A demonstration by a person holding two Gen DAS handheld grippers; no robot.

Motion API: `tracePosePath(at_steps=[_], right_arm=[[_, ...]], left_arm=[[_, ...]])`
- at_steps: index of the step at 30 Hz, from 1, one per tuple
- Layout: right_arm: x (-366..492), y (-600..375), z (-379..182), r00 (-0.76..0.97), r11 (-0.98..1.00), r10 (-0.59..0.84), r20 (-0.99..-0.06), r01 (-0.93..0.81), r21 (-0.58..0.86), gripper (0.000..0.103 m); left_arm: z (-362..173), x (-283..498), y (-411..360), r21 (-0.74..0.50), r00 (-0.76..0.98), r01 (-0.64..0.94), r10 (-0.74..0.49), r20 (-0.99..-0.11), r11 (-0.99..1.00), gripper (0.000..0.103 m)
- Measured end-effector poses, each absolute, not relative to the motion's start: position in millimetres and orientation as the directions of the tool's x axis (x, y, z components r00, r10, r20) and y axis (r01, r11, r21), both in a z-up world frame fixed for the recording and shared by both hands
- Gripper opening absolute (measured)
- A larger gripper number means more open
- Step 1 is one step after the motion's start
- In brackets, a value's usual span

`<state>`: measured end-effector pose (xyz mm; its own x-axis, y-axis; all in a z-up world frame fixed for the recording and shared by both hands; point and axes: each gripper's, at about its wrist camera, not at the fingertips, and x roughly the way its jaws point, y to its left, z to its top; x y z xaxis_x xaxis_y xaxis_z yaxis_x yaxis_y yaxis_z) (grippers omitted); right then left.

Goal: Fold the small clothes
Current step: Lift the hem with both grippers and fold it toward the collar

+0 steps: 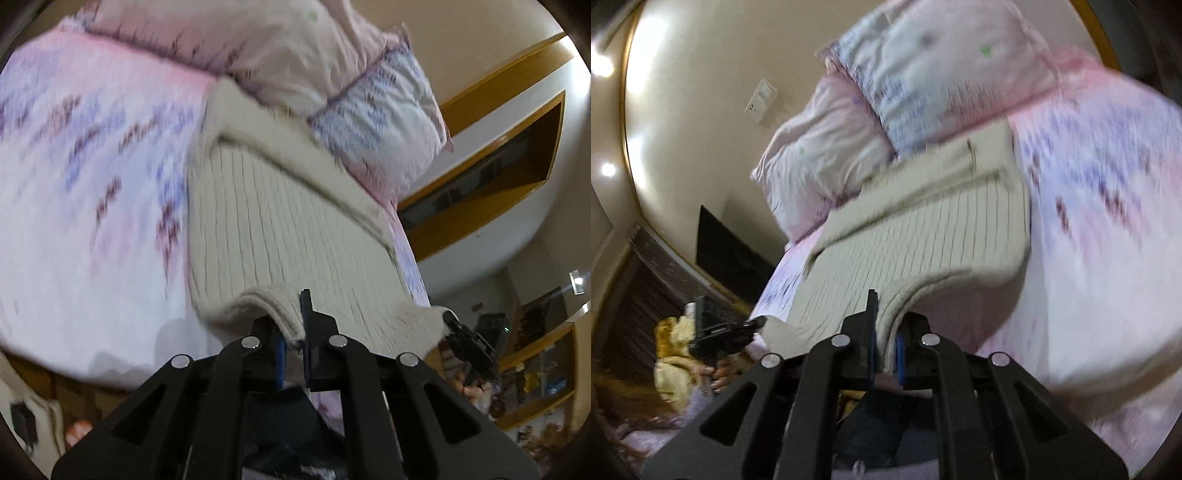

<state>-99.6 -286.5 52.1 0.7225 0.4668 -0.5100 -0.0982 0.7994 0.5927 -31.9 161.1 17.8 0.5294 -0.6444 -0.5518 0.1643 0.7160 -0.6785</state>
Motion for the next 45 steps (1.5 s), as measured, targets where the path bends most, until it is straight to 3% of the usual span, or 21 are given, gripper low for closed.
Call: tracePosePath(at_steps=[7, 14, 24, 41, 45], right_arm=[[-65.2, -273.3, 81.9, 0.832, 0.915, 0.278, -0.480, -0.077, 0.396, 0.008], [-21.5, -275.5, 95.6, 0.885, 0.932, 0.201, -0.421, -0.040, 0.360, 0.007], [55.7, -277.0, 85.1, 0.899, 0.960, 0.070, -0.432, 0.056, 0.273, 0.007], [150.1, -300.1, 56.1, 0.882, 0.905, 0.048, -0.469, 0.160, 0.394, 0.008], [177.0, -313.1, 30.1, 0.822, 0.873, 0.050, -0.567, 0.240, 0.425, 0.008]], left_arm=[[39.5, 15.0, 165.0, -0.648, 0.623, 0.154, -0.582, -0.523, 0.746, 0.006], [53.4, 66.6, 170.6, -0.644, 0.688, 0.112, -0.527, -0.500, 0.757, 0.006], [60.3, 145.8, 153.6, -0.618, 0.704, 0.087, -0.487, -0.517, 0.782, 0.005], [48.8, 229.9, 147.4, -0.629, 0.724, 0.016, -0.443, -0.529, 0.777, 0.005], [24.8, 246.3, 147.7, -0.642, 0.689, -0.048, -0.440, -0.576, 0.765, 0.005]])
